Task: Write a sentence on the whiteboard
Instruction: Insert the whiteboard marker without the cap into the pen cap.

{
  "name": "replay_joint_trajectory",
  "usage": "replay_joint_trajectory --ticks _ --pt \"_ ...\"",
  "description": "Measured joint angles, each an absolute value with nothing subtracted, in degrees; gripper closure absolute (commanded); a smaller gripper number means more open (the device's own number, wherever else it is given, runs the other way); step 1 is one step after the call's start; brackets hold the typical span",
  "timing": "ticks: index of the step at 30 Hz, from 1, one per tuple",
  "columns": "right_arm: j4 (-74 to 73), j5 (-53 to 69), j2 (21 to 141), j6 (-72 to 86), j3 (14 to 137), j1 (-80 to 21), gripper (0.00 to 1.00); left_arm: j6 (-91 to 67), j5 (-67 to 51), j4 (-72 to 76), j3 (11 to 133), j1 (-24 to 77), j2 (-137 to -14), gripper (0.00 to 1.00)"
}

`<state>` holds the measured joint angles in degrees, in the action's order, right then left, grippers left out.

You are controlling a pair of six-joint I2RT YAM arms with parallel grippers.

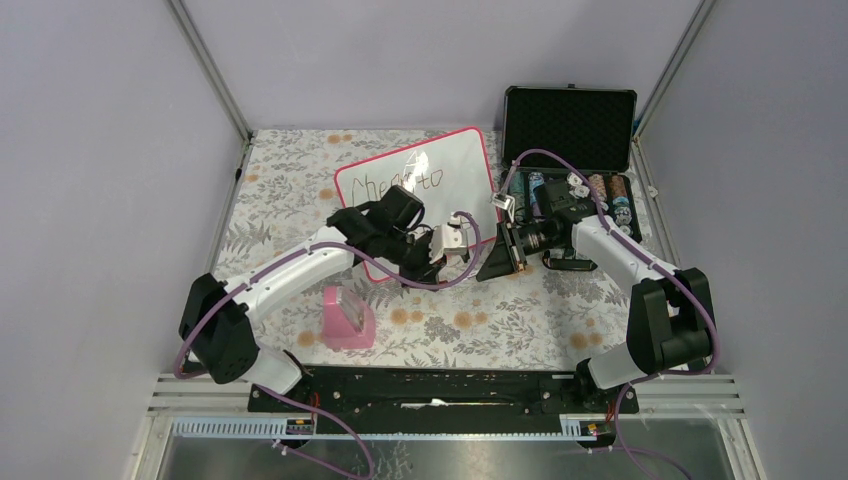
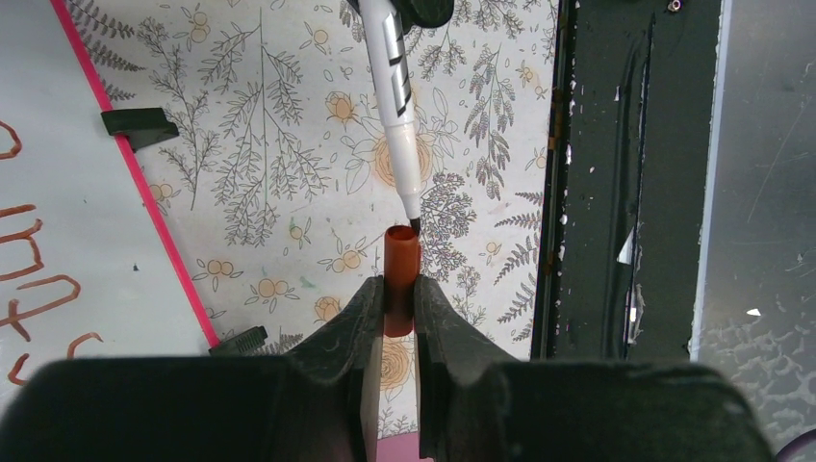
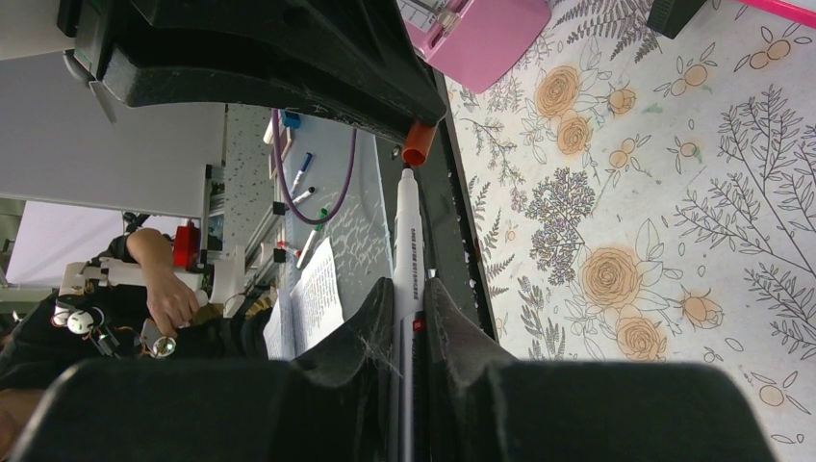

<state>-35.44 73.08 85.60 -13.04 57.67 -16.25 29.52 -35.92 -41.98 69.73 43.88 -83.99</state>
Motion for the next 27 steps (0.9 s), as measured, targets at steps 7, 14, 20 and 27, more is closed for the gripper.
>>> replay_joint_trajectory --ticks 7,14,20,27 --pt "-35.5 72.6 85.6 -13.0 57.7 -16.8 1.00 27.9 -36.8 -42.3 69.7 43.9 -84.9 1.00" --pt "-35.5 72.4 85.6 -13.0 57.8 -16.9 1.00 27.6 -36.8 -42.4 69.7 43.8 -85.0 1.00" --pt "-35.5 72.0 85.2 -13.1 58.0 -16.9 1.00 27.6 -36.9 -41.9 67.7 43.1 -83.7 1.00" --pt "-35.5 71.8 85.0 -13.1 58.2 -16.8 1.00 28.0 -36.9 -41.9 66.9 43.0 -82.7 1.00"
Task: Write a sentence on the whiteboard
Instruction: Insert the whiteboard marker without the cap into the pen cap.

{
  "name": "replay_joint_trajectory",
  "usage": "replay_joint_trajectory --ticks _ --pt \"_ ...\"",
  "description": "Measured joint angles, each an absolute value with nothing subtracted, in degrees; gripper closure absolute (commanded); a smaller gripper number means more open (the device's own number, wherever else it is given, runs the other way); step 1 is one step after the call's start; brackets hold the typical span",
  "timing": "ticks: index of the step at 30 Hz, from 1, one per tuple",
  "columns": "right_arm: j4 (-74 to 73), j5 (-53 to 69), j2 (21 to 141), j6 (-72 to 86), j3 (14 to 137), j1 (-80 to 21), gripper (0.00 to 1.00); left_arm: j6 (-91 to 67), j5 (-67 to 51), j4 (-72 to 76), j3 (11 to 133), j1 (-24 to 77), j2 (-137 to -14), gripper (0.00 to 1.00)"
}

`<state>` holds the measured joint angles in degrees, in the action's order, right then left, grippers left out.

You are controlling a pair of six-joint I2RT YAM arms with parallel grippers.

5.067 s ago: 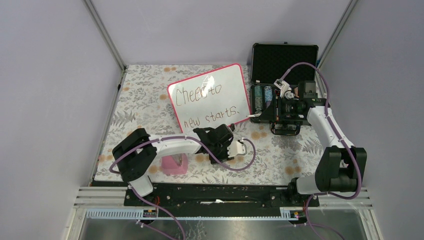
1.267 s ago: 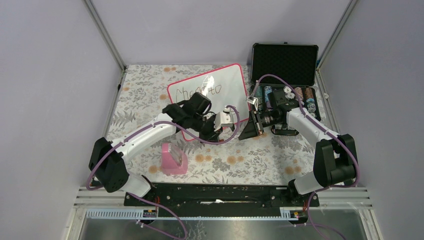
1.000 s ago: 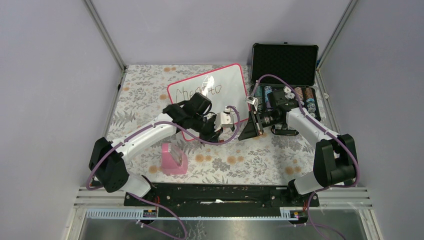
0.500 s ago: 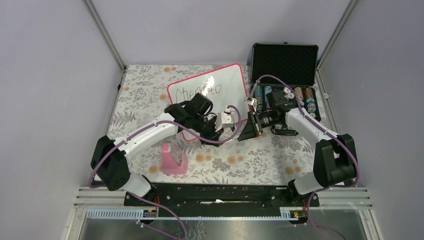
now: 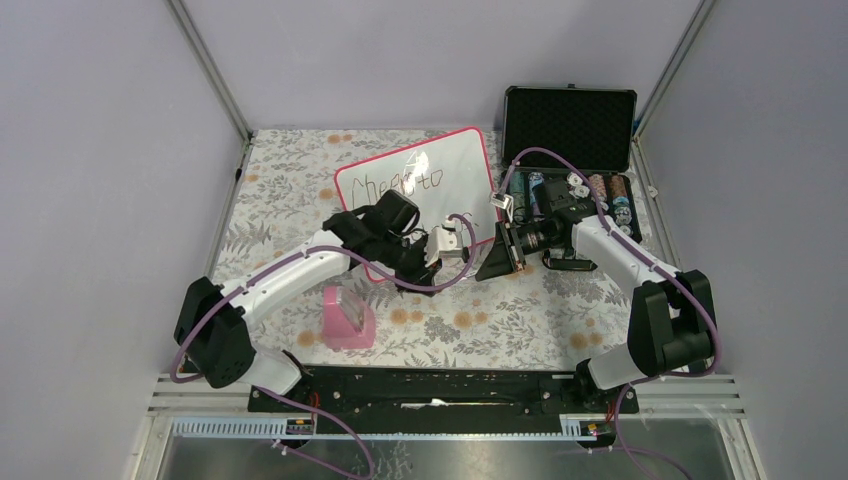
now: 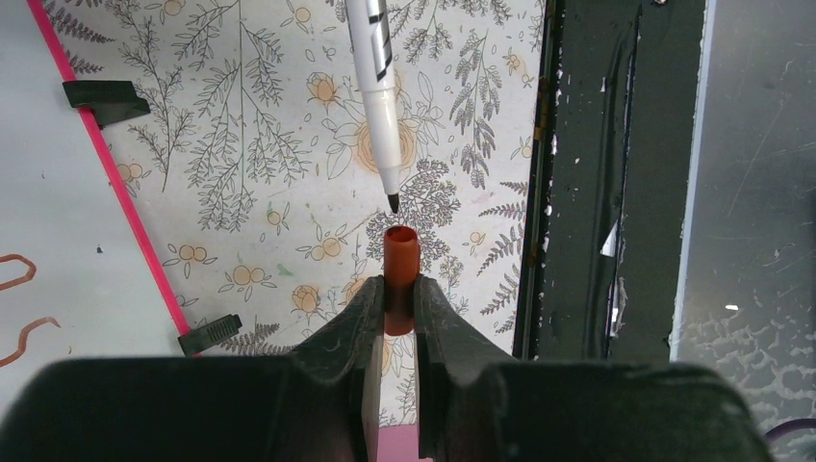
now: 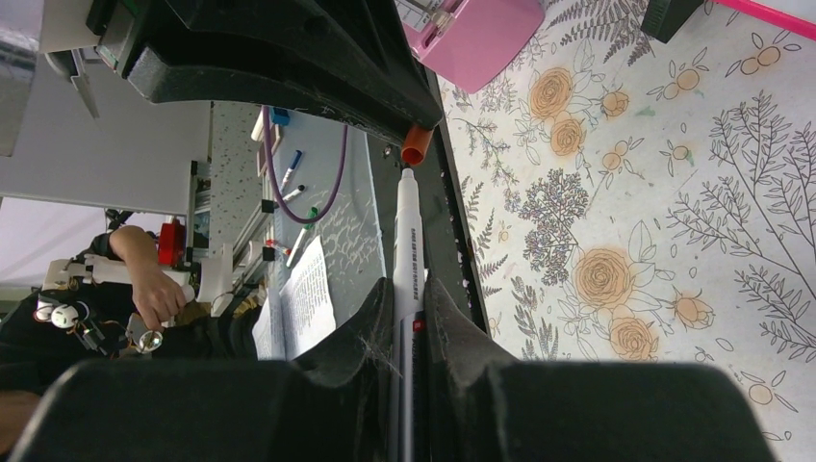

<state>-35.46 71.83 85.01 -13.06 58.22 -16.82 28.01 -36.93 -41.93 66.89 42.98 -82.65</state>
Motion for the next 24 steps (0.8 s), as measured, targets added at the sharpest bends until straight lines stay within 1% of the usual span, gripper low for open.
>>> replay_joint_trajectory --ticks 24 --pt "-35.5 70.5 84.9 -13.1 58.2 -17.3 1.00 27.2 -38.4 -41.9 67.5 43.0 -83.3 1.00"
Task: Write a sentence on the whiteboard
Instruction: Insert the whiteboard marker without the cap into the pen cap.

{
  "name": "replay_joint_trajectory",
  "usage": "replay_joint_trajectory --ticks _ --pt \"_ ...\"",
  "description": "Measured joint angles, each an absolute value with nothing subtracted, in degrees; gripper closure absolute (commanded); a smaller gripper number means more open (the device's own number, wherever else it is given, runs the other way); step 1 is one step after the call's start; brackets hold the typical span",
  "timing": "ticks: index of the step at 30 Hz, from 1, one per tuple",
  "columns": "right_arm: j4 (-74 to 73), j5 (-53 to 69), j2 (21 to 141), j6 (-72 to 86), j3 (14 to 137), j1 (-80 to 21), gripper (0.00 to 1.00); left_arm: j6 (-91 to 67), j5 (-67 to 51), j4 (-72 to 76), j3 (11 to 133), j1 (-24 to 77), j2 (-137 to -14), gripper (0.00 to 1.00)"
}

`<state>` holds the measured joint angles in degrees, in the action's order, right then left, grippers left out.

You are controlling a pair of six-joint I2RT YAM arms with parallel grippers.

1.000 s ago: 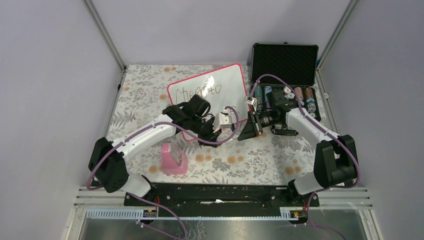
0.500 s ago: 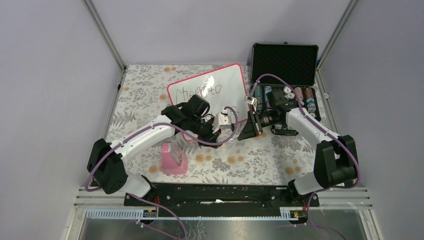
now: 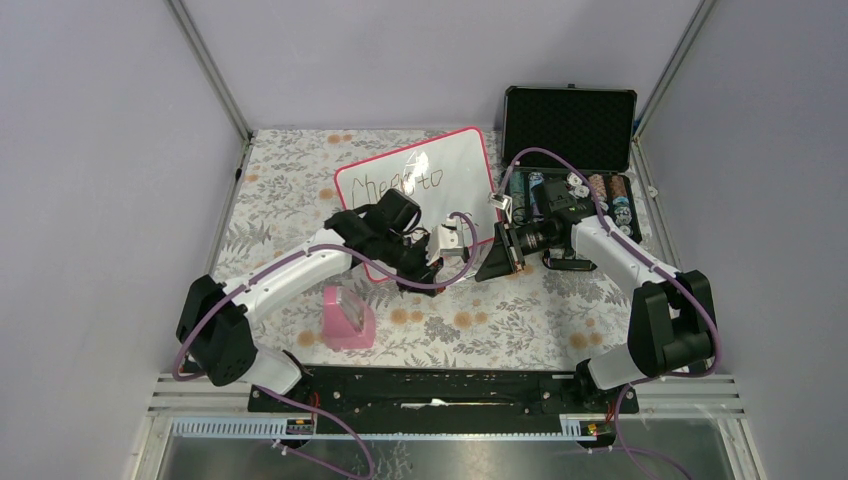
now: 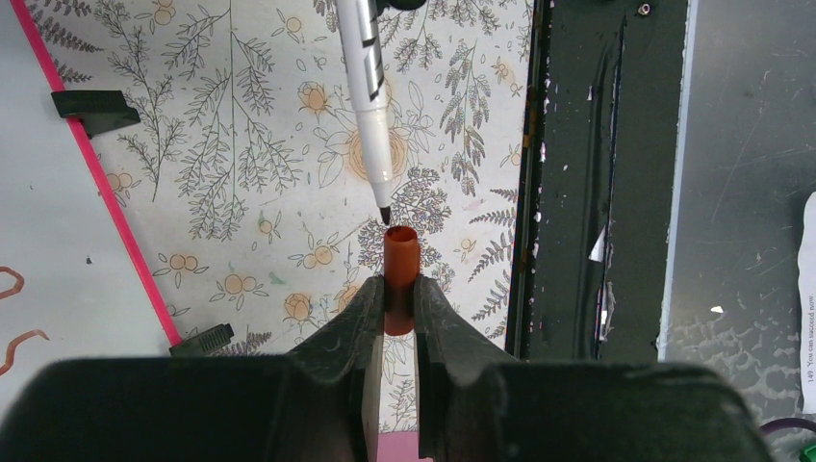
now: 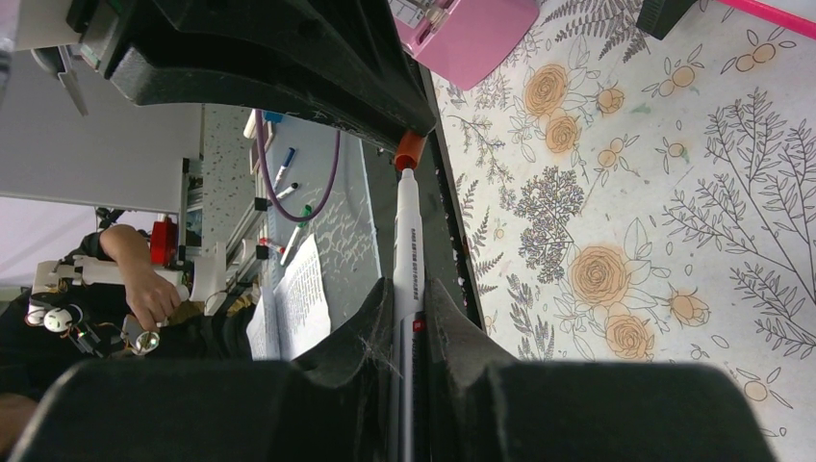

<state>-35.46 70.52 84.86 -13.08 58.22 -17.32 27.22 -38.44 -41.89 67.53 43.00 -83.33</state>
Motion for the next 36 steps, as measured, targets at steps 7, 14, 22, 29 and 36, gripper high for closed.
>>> replay_joint_trajectory --ticks 7,14,22,29,36 --pt "-35.4 70.1 84.5 -13.2 58.2 -18.1 1.00 26.9 -38.4 -41.9 67.5 43.0 -83.7 1.00" --pt "-35.5 69.5 84.5 -13.2 58.2 -18.4 1.00 26.9 -38.4 -41.9 67.5 43.0 -83.7 1.00" --pt "-35.5 69.4 84.5 -13.2 58.2 -18.8 1.00 26.6 -38.4 -41.9 67.5 43.0 -83.7 1.00" --pt "-35.4 68.4 84.5 -13.3 58.2 -19.9 1.00 26.4 -38.4 -41.9 67.5 43.0 -83.7 1.00" --pt "-35.2 67.7 84.5 -13.5 58.3 -20.8 1.00 26.1 -38.4 -42.4 67.5 43.0 -83.7 1.00"
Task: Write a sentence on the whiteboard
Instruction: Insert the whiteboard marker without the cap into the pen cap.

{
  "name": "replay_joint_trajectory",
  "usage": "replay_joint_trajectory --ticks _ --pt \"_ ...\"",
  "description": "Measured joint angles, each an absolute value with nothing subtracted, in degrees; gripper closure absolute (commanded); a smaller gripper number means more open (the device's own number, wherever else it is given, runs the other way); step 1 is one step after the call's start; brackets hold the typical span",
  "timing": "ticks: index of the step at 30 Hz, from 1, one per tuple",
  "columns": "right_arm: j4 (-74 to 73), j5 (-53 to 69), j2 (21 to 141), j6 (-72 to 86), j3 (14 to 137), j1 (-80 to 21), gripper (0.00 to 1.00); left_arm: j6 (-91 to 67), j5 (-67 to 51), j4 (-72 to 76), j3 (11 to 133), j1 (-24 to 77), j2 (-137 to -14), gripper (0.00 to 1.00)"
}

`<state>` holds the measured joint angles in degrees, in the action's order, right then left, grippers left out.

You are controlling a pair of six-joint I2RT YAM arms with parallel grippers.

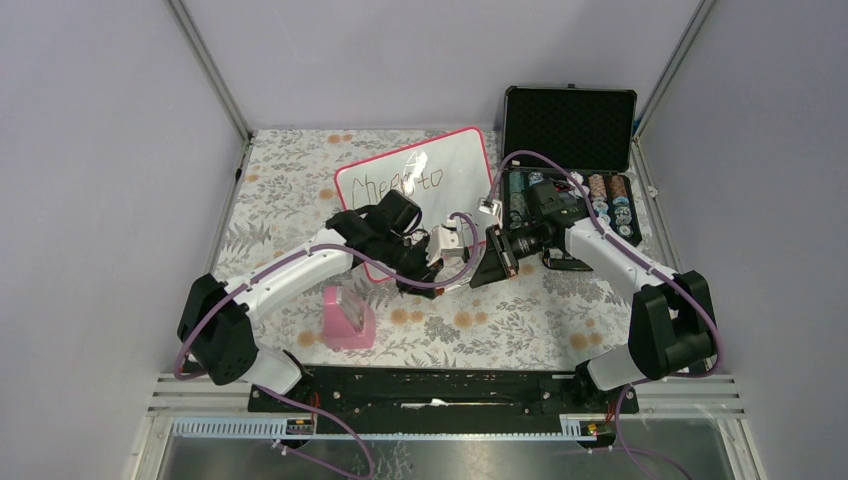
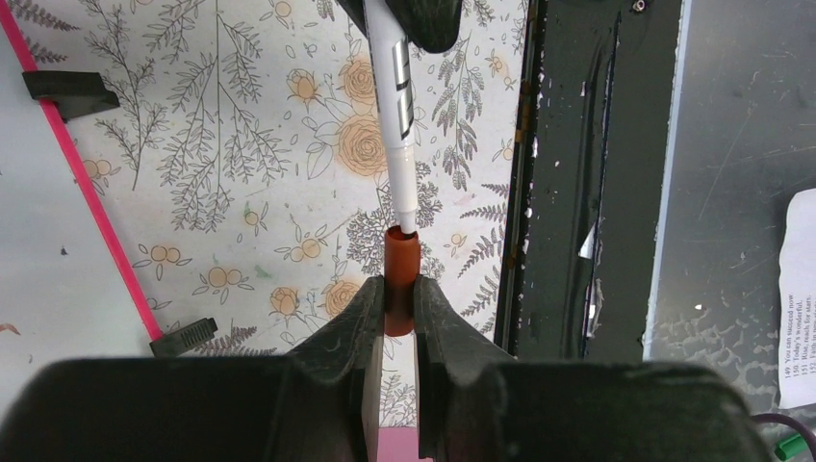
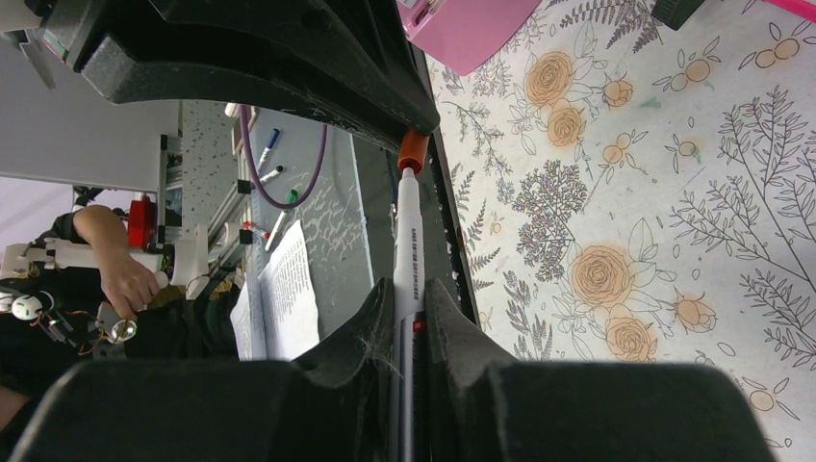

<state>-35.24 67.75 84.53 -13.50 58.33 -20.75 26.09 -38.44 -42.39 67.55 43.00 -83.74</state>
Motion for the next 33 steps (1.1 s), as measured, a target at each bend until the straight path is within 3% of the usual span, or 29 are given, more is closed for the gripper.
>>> replay_joint_trajectory --ticks 33 --pt "-24.9 64.1 87.0 -5.5 58.8 -27.7 1.00 20.6 -36.5 -47.5 71.6 43.1 -86.1 1.00"
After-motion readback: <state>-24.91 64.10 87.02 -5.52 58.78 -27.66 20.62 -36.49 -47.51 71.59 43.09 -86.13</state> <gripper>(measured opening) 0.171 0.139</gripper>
